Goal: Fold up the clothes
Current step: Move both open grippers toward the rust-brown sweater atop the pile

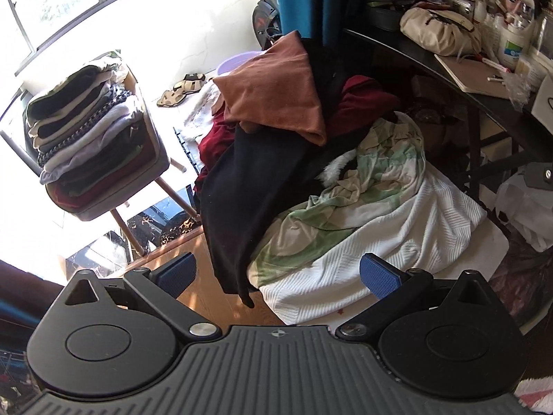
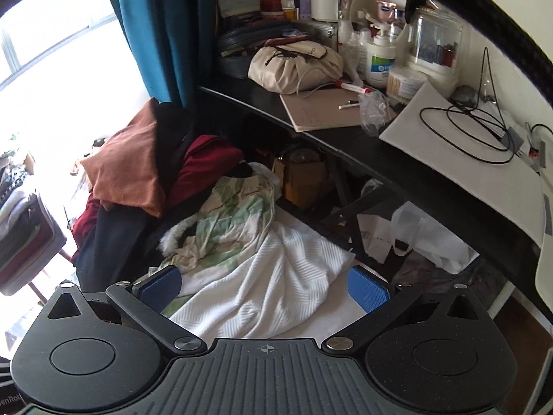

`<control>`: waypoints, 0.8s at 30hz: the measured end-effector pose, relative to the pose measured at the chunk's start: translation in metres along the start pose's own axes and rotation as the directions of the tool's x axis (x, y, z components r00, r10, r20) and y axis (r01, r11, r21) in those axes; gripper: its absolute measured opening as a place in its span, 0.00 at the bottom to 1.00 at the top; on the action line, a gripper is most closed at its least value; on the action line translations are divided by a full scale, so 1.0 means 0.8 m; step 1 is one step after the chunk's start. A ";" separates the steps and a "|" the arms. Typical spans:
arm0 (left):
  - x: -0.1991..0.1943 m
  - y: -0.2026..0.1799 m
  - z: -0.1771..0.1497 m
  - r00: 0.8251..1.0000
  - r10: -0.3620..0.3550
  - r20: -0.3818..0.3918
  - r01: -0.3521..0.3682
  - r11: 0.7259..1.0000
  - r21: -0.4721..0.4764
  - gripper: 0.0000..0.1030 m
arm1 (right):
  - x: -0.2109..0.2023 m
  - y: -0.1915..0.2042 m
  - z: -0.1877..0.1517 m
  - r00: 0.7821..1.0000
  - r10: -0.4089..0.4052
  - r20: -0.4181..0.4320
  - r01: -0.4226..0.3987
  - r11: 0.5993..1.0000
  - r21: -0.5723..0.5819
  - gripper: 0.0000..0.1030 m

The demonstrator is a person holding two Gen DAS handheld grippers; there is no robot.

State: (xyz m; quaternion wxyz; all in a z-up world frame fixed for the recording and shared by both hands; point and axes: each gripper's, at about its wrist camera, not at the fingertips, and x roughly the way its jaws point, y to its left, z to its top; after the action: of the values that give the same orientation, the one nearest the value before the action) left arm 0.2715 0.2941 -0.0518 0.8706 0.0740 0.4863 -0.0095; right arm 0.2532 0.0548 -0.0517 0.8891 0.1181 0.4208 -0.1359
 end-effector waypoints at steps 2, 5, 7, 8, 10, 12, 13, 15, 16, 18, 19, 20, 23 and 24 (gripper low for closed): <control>0.007 0.034 0.008 1.000 -0.020 -0.001 0.020 1.000 -0.020 1.00 | -0.008 0.035 -0.004 0.999 -0.020 0.026 0.020 1.000 -0.008 0.99; 0.011 0.082 0.012 0.999 -0.046 0.021 0.047 0.998 -0.038 1.00 | -0.024 0.091 -0.011 0.997 -0.036 0.068 0.037 0.999 -0.027 0.99; 0.014 0.117 0.015 0.996 -0.083 0.031 0.085 0.994 -0.075 1.00 | -0.033 0.127 -0.017 0.996 -0.038 0.079 0.043 0.997 -0.063 0.99; 0.015 0.134 0.015 0.994 -0.099 0.039 0.102 0.990 -0.099 1.00 | -0.039 0.145 -0.021 0.995 -0.050 0.085 0.056 0.995 -0.079 0.99; 0.018 0.166 0.014 0.992 -0.116 0.058 0.123 0.982 -0.140 1.00 | -0.044 0.174 -0.028 0.994 -0.068 0.088 0.076 0.993 -0.088 0.99; 0.020 0.191 0.012 0.991 -0.109 0.081 0.121 0.980 -0.159 1.00 | -0.048 0.199 -0.036 0.993 -0.087 0.083 0.095 0.992 -0.086 0.99; 0.019 0.200 0.010 0.991 -0.099 0.094 0.113 0.982 -0.153 1.00 | -0.049 0.209 -0.040 0.992 -0.097 0.076 0.103 0.991 -0.080 0.99; 0.018 0.214 0.006 0.989 -0.081 0.122 0.097 0.987 -0.128 1.00 | -0.052 0.217 -0.037 0.990 -0.100 0.097 0.108 0.991 -0.074 0.99; 0.018 0.221 0.005 0.988 -0.077 0.131 0.093 0.988 -0.120 1.00 | -0.053 0.221 -0.036 0.989 -0.102 0.107 0.110 0.991 -0.070 0.99; 0.017 0.234 0.004 0.987 -0.071 0.146 0.088 0.990 -0.111 1.00 | -0.057 0.229 -0.033 0.986 -0.105 0.129 0.114 0.991 -0.064 0.99; 0.018 0.242 0.005 0.985 -0.077 0.152 0.096 0.988 -0.118 1.00 | -0.058 0.233 -0.032 0.984 -0.107 0.140 0.116 0.991 -0.061 0.99; 0.018 0.251 0.006 0.983 -0.088 0.160 0.109 0.985 -0.130 1.00 | -0.060 0.237 -0.030 0.983 -0.108 0.150 0.118 0.991 -0.058 0.99; 0.014 0.286 0.006 0.959 -0.117 0.257 0.168 0.967 -0.189 1.00 | -0.064 0.249 -0.026 0.977 -0.113 0.182 0.124 0.991 -0.048 0.99; 0.011 0.298 0.005 0.942 -0.117 0.314 0.188 0.960 -0.208 1.00 | -0.066 0.253 -0.025 0.974 -0.115 0.193 0.126 0.991 -0.045 0.99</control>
State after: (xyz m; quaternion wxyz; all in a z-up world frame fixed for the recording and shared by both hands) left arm 0.3006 0.5295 -0.0286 0.9333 -0.0700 0.3510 -0.0307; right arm 0.2759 0.2582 -0.0036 0.9183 0.0538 0.3441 -0.1881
